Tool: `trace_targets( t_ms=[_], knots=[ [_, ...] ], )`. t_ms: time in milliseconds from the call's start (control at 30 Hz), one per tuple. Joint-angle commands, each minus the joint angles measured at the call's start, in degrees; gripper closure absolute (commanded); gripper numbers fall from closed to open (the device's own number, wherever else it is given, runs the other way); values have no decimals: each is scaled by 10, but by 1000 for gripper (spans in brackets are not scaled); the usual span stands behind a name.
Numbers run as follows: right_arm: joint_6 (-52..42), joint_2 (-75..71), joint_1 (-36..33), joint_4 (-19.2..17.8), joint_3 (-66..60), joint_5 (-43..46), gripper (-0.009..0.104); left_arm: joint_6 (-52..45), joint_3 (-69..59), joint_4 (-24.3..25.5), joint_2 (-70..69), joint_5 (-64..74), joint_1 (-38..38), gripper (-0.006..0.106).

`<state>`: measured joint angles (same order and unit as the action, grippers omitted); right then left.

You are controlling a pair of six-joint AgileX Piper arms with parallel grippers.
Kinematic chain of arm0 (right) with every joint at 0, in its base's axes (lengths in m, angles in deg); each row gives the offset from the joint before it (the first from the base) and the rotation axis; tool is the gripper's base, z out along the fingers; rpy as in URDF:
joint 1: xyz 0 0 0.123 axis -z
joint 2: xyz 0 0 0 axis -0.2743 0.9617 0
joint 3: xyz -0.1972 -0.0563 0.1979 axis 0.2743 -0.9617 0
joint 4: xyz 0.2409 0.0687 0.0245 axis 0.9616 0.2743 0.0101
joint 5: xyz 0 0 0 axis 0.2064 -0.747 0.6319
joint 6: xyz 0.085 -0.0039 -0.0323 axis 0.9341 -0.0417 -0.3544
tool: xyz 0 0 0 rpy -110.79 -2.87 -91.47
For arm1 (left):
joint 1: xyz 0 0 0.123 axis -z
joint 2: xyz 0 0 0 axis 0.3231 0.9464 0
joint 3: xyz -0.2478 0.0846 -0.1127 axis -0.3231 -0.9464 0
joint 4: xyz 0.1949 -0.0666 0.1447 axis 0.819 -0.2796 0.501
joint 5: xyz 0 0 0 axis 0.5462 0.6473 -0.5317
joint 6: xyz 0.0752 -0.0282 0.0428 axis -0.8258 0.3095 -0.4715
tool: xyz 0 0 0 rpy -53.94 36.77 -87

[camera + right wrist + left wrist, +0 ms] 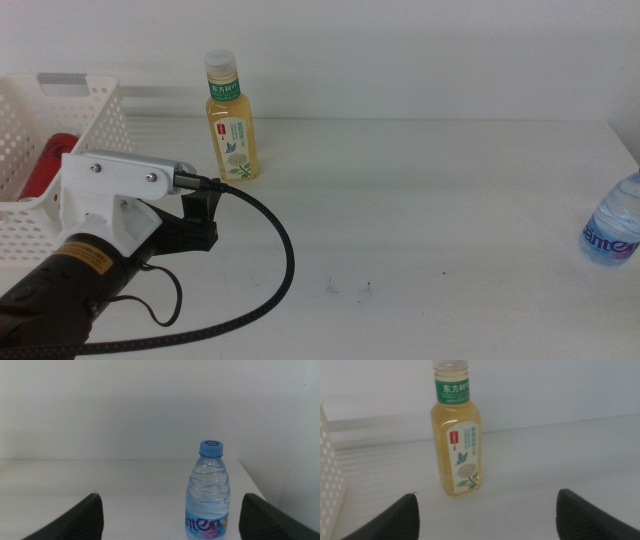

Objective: Use arms to grab the bottles and put them into the dustbin to the left of the table.

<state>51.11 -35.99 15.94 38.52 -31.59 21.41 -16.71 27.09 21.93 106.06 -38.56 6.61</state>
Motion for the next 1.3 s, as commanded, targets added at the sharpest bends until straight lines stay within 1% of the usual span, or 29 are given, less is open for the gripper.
trace_targets(
  t_ms=[0, 100, 167, 267, 367, 633, 800, 1033, 1267],
  knots=[
    [-2, -2, 5, -5, -2, 4, 11, -11, -2, -22, -1, -9, 2, 7],
    [-2, -2, 5, -5, -2, 4, 11, -6, -1, -56, 26, -23, 2, 7],
    [-2, -2, 5, -5, -2, 4, 11, 1, 4, -56, 57, -37, 2, 7],
    [-2, -2, 5, -5, -2, 4, 11, 26, 15, -37, 112, -91, 2, 7],
    [-2, -2, 5, -5, -2, 4, 11, 40, 40, -36, 168, -134, 2, 7],
    [-2, -2, 5, -5, -2, 4, 11, 33, 152, -64, 291, -142, -2, 7],
    [-2, -2, 5, -5, -2, 4, 11, 23, 222, -44, 337, -97, -23, 7],
    [-2, -2, 5, -5, -2, 4, 11, 23, 285, -19, 380, -92, -44, 7],
    [-2, -2, 5, -5, -2, 4, 11, 19, 339, -21, 419, -87, -51, 7]
  ],
)
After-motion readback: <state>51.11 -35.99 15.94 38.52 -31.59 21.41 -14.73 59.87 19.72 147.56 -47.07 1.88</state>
